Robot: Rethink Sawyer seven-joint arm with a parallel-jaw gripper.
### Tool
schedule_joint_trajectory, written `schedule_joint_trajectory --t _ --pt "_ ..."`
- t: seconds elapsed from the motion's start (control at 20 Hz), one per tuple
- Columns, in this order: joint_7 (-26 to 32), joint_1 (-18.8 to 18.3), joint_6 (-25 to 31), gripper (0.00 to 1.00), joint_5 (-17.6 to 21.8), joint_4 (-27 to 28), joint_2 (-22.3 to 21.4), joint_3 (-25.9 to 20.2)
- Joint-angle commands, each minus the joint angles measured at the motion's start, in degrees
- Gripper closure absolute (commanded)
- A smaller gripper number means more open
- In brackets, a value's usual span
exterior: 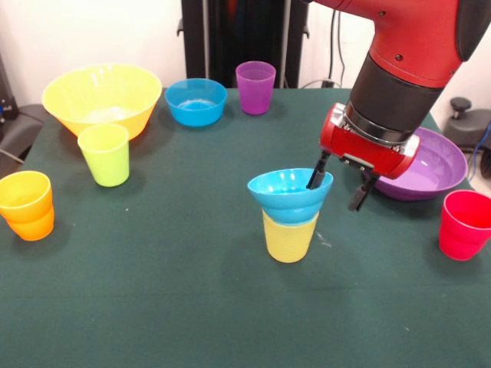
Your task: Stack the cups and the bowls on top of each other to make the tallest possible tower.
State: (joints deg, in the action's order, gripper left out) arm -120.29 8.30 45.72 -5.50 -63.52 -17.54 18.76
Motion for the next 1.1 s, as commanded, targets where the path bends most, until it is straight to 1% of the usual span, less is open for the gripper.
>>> schedule_joint_trajectory --t 0.05,0.15,0.4,0.75,1.1 --pt "-8.4 0.5 3.9 0.00 -0.8 -1.7 2.8 -4.2" --pt "-8.9 0.5 4.9 0.00 -1.0 -1.5 3.0 -4.1" --pt "-8.2 0.2 3.1 0.00 -1.2 -2.5 2.9 -5.0" --pt "-7.7 0.2 3.2 0.00 -1.0 -2.4 2.8 -5.0" --pt "-7.4 0.1 4.7 0.00 -0.9 -2.0 3.1 -5.0"
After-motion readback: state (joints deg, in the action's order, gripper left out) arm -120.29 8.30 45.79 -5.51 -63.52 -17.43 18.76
